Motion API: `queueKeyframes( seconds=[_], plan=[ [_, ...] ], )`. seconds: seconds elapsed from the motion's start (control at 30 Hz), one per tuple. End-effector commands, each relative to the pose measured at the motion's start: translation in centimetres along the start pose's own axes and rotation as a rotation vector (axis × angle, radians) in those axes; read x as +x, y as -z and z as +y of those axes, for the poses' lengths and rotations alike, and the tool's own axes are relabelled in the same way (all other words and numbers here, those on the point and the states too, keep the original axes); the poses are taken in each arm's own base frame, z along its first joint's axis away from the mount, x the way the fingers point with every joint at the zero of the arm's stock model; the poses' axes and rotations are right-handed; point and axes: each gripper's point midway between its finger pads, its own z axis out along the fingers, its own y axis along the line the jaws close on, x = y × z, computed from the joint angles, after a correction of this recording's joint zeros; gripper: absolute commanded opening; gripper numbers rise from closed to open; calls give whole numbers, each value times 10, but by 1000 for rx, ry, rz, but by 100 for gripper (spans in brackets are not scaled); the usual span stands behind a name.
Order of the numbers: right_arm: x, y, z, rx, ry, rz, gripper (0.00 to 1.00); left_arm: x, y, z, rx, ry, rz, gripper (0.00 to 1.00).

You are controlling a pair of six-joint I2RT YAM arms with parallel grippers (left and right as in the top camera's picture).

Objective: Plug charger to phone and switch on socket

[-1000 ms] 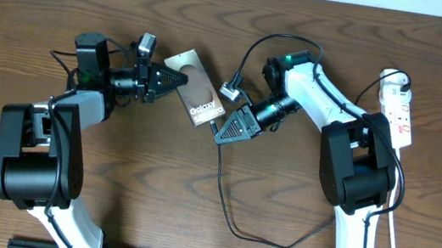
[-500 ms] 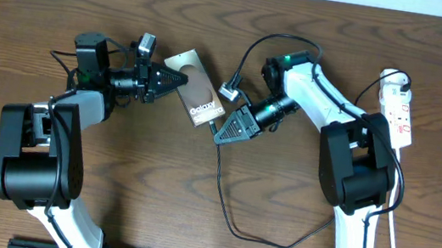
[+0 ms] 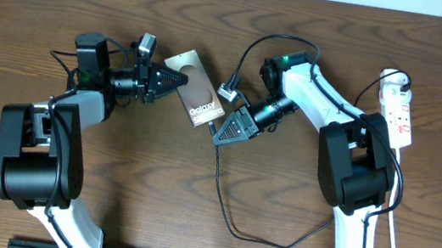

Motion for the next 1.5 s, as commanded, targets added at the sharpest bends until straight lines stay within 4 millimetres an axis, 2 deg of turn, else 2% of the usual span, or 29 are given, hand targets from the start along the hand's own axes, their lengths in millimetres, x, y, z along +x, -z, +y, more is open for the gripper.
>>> queueKeyframes(
  seconds=[0.0, 1.47],
  plan=[
    [-1, -3, -2, -11, -13, 0, 1, 9, -1, -6, 33, -18, 45, 7],
    [1, 3, -3, -13, -47, -8, 1, 9, -1, -6, 33, -18, 45, 7]
  ],
)
